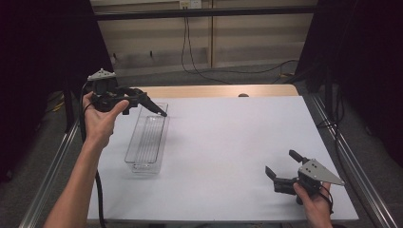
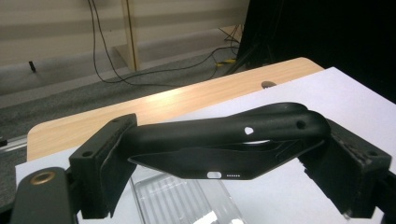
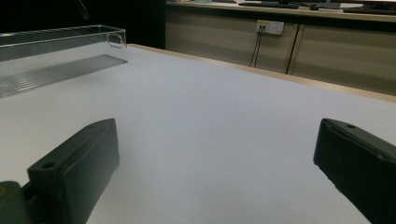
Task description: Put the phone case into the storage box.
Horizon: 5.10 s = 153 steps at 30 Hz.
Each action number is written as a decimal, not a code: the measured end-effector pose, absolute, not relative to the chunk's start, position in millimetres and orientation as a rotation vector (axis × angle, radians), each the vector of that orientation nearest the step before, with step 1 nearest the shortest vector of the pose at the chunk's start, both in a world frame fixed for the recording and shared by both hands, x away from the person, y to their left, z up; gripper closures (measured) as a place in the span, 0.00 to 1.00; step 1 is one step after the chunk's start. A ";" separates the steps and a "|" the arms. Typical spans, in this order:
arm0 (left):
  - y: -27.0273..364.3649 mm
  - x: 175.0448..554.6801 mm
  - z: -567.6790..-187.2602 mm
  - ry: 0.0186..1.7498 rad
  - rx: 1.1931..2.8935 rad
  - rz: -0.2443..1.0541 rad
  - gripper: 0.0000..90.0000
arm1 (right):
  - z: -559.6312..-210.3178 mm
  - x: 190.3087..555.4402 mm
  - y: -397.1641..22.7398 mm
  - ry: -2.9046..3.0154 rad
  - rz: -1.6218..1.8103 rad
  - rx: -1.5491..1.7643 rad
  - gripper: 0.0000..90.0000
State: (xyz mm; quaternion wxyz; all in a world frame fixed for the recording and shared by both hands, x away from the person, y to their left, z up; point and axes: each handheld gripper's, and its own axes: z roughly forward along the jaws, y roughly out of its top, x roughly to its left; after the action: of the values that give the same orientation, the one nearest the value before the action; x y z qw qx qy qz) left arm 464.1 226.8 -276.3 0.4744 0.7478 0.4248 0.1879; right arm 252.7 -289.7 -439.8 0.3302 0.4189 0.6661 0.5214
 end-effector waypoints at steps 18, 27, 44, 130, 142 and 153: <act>225.0 478.7 -285.1 1.116 1.849 0.510 0.16 | -440.2 252.8 -288.7 1.755 1.363 1.080 0.00; 220.8 488.3 -290.2 1.150 1.862 0.522 0.16 | -440.5 253.2 -288.7 1.758 1.362 1.079 0.00; 210.2 501.6 -304.7 1.208 1.876 0.546 0.16 | -440.7 253.0 -288.4 1.761 1.364 1.080 0.00; 179.0 543.1 -350.6 1.353 1.814 0.673 0.14 | -442.8 253.0 -286.7 1.801 1.364 1.057 0.00; 164.7 547.7 -350.5 1.339 1.836 0.689 0.14 | -442.8 252.6 -286.8 1.799 1.366 1.061 0.00; 169.1 551.4 -353.6 1.312 1.841 0.644 0.11 | -442.9 252.8 -286.9 1.801 1.367 1.060 0.00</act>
State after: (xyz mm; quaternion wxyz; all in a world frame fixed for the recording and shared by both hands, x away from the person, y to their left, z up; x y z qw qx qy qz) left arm 551.4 169.1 -353.6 0.3853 0.7228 0.5151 0.2527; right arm 252.8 -286.9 -442.9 0.3166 0.4025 0.6842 0.5193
